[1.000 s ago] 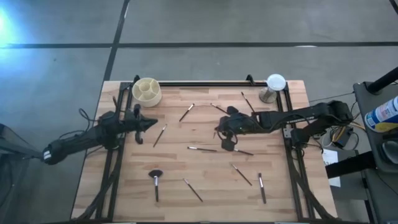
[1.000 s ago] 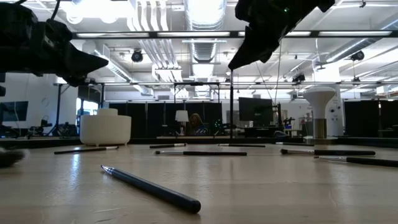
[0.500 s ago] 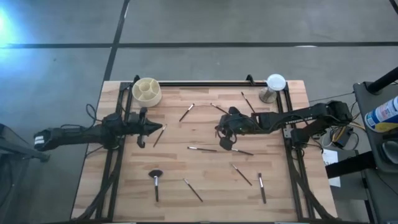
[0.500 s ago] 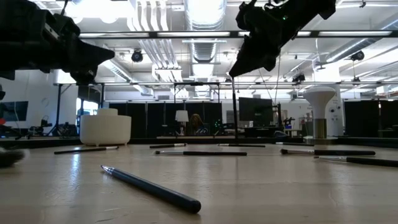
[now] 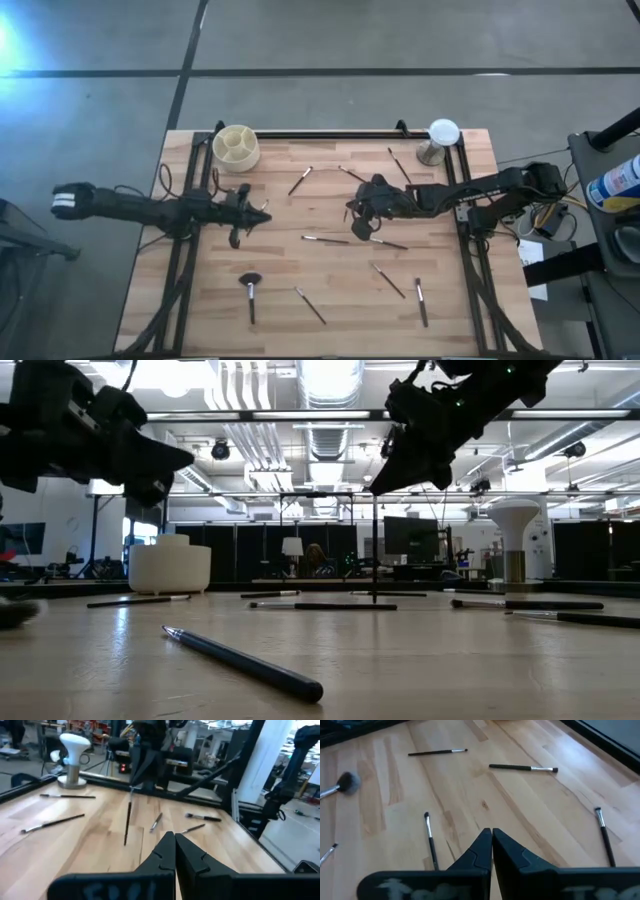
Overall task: Put items in baskets/containers
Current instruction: Put the eyeshadow brush into the organizer
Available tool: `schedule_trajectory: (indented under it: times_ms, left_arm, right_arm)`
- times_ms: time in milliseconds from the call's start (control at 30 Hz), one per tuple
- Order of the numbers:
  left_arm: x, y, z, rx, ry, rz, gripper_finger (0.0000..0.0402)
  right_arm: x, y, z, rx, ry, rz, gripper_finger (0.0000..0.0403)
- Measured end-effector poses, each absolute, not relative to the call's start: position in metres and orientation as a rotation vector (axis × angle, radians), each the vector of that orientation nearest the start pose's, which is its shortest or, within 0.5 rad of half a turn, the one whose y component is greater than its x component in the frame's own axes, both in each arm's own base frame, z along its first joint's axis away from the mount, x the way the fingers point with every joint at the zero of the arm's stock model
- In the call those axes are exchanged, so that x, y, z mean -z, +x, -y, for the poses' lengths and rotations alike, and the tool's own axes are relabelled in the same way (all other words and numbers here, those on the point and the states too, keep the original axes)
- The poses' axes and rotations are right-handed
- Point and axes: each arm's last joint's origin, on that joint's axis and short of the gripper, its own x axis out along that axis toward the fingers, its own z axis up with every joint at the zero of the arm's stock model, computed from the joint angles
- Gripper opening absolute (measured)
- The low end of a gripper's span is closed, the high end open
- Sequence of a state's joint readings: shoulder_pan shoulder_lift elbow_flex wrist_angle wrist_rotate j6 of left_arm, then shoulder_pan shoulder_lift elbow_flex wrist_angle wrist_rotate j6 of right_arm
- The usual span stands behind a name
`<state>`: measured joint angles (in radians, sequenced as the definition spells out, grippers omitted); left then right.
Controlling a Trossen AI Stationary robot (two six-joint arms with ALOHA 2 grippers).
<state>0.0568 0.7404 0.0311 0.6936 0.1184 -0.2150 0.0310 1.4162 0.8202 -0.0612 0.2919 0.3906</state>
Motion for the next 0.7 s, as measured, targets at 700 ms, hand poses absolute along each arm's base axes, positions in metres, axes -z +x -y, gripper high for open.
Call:
schedule_trajectory:
  times_ms: [700]
  left_arm:
    - [-0.164, 0.195, 0.008, 0.046, -0.257, -0.105, 0.0108]
  right_arm:
    - [-0.229, 0.306, -0.007, 0.314, 0.294, -0.446, 0.0008]
